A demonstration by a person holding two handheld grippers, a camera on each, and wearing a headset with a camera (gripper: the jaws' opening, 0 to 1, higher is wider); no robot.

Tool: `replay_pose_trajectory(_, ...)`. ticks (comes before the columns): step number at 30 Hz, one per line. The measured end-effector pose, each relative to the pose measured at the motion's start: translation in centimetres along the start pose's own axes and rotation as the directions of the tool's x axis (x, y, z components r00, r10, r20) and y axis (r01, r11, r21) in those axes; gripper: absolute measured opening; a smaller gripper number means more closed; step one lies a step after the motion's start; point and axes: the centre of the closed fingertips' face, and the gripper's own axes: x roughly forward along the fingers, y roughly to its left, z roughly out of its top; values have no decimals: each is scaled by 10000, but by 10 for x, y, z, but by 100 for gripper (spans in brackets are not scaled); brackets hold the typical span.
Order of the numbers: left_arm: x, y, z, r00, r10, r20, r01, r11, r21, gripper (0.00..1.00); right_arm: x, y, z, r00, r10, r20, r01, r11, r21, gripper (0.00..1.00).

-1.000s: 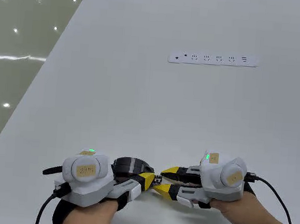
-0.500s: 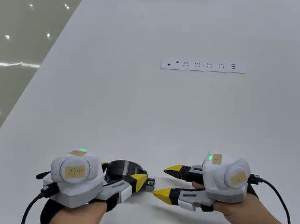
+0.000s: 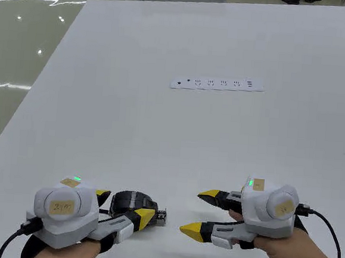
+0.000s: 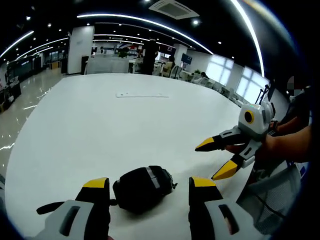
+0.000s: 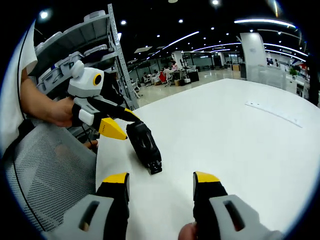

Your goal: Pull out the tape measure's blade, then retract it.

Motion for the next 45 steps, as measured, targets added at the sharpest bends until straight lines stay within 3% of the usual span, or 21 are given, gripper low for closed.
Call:
replay_pose_trajectory(11, -16, -5, -3, 9990, -398, -189, 406, 9981, 458, 65, -28, 3, -2, 9979, -649, -24, 649, 9970, 410, 55)
replay_pose_trajectory(19, -33, 4, -9, 9986, -506, -182, 507, 9987, 94, 72, -47, 3, -5, 9954, -953, -61, 955, 9941, 518, 60)
replay_pose_trajectory(33, -60, 23, -16, 9983, -490, -300, 500, 9982, 338, 78, -77, 3, -21, 9884, -1488, -311, 1509, 9855, 774, 72)
replay_pose_trajectory(38, -68, 28, -23, 9969, -698, -371, 720, 9955, 612, 80, -88, 2, -25, 9844, -1718, -372, 1745, 9803, 920, 76)
replay_pose_trajectory(42, -76, 31, -22, 9962, -868, -67, 870, 9928, 820, 80, -95, -1, -28, 9797, -1985, -272, 2004, 9705, 1344, 77)
replay_pose_trajectory(45, -78, 34, -23, 9967, -804, -82, 808, 9926, 907, 80, -98, -2, -31, 9743, -2221, -376, 2252, 9656, 1301, 78)
